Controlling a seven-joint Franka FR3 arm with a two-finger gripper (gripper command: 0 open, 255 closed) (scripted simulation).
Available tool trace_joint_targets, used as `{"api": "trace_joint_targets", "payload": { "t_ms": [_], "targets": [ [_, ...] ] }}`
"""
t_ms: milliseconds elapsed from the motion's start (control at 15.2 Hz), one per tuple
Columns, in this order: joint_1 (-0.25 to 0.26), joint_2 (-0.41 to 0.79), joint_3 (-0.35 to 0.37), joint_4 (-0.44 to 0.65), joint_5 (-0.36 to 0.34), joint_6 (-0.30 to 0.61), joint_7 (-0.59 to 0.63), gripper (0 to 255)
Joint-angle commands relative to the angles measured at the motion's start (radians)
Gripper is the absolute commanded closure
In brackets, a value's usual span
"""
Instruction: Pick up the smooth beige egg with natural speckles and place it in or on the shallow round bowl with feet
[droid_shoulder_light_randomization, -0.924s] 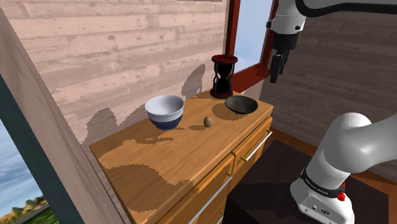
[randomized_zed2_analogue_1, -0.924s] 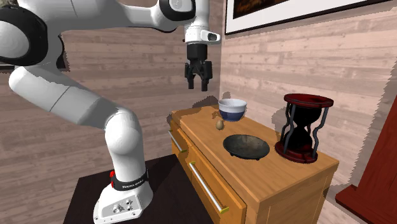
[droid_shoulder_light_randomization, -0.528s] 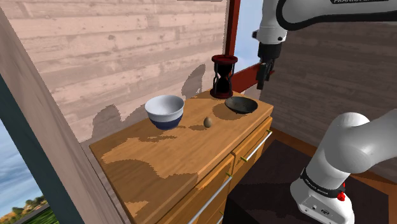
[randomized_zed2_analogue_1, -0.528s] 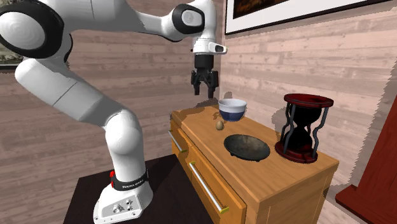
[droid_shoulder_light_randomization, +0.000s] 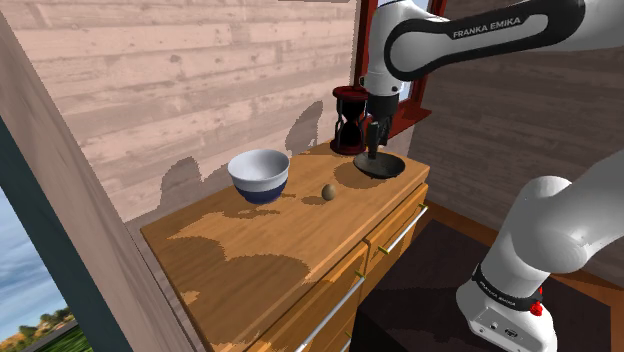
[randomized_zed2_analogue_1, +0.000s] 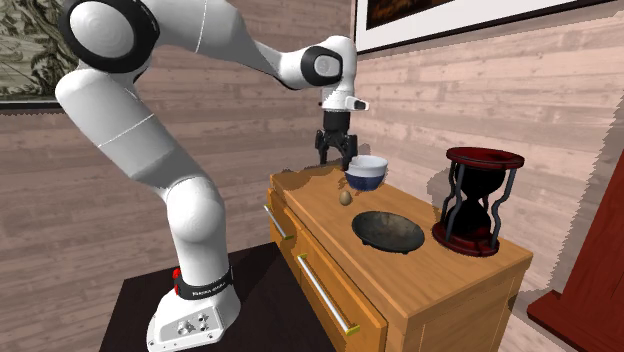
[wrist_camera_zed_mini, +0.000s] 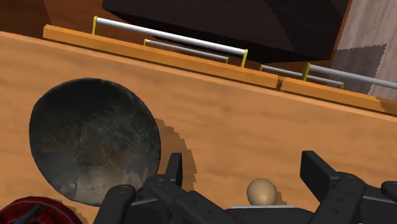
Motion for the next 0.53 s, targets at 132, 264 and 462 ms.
{"api": "trace_joint_targets", "payload": {
  "t_ms": [132, 264, 462],
  "targets": [
    [0.022, 0.130, 0.014, 0.019, 0.026, 0.106, -0.002, 0],
    [0.033, 0.198, 0.021, 0.040, 0.039, 0.150, -0.003, 0],
    [0.048, 0.303, 0.033, 0.081, 0.056, 0.210, -0.007, 0]
  ]
}}
